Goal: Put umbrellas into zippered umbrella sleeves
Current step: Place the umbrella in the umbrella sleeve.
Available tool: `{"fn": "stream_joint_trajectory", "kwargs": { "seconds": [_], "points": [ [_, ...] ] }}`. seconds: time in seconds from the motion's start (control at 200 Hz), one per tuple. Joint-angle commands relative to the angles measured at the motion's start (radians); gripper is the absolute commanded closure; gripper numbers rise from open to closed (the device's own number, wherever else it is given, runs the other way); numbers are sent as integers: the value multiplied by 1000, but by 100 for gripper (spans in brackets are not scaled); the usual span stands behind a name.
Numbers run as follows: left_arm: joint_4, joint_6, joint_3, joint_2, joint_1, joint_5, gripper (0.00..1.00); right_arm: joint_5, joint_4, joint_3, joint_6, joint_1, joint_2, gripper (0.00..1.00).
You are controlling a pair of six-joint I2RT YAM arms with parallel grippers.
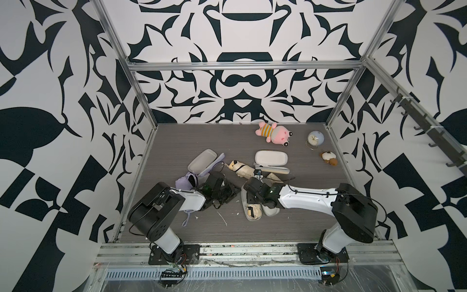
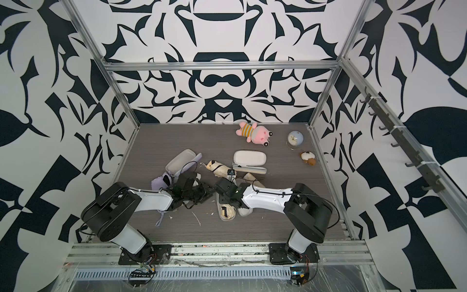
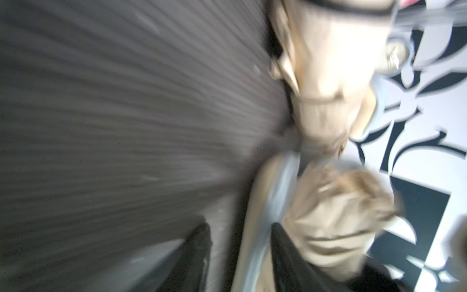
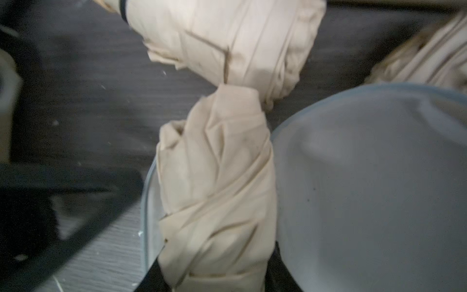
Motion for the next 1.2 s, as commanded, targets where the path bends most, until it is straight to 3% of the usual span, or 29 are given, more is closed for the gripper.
{"fn": "stream_joint_trajectory", "kwargs": {
  "seconds": [0.0, 0.135, 0.215, 0.335, 0.445, 0.545, 0.655, 0.795, 0.92, 1.195],
  "points": [
    [-81, 47, -30, -22, 4, 18, 68, -51, -48, -2, -28, 9, 9, 100],
    [-37, 39, 32, 48, 0, 78, 61, -77, -67, 51, -63, 9, 31, 98],
    [-19, 33, 29, 31, -14, 84, 54, -98, -87, 72, -74, 2, 27, 89],
    [-26, 36, 13, 2, -23, 83, 51, -164, -100, 80, -76, -34, -3, 72],
    [-43, 52, 24, 27, -38, 88, 58, -247, -101, 91, -84, -71, -30, 60],
    [-34, 54, 23, 55, -39, 102, 67, -259, -133, 109, -99, -87, -43, 56],
    [-26, 56, 19, 61, -39, 103, 81, -250, -148, 111, -122, -92, -27, 57],
    [-3, 33, 25, 82, -39, 96, 92, -261, -142, 89, -156, -84, -18, 74],
    [31, -1, 25, 99, -39, 80, 100, -299, -107, 39, -175, -74, -45, 81],
    [12, -13, 87, 105, -39, 51, 100, -332, -149, 30, -244, -33, 4, 84]
  ]
}}
